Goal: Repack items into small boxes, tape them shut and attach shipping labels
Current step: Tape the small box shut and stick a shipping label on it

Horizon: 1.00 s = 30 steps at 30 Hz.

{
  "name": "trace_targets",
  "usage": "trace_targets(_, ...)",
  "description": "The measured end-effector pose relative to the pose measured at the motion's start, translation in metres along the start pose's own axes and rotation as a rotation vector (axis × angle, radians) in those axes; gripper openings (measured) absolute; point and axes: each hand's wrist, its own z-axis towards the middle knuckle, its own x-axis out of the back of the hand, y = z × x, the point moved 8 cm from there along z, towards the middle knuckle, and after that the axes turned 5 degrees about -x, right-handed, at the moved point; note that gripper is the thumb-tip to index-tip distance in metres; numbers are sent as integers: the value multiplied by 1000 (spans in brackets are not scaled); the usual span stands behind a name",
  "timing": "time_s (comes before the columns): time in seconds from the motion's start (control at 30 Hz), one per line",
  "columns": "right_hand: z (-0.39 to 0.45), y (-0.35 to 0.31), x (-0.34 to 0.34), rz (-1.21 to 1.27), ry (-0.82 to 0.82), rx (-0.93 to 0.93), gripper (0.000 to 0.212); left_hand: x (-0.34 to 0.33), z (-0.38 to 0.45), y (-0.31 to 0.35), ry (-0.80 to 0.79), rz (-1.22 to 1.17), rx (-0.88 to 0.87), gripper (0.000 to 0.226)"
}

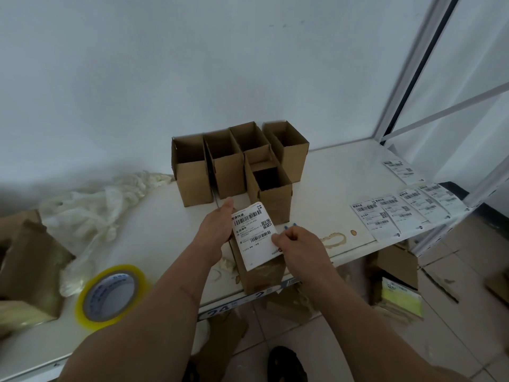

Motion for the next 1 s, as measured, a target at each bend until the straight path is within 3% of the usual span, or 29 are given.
trace_targets(0.5, 6, 6, -12, 45, 38, -58, 17, 2, 2, -9, -45, -22, -10, 60)
trace_targets(1.0, 10, 12, -12, 7, 68, -75, 15, -1, 5, -11, -63, 18, -29, 39)
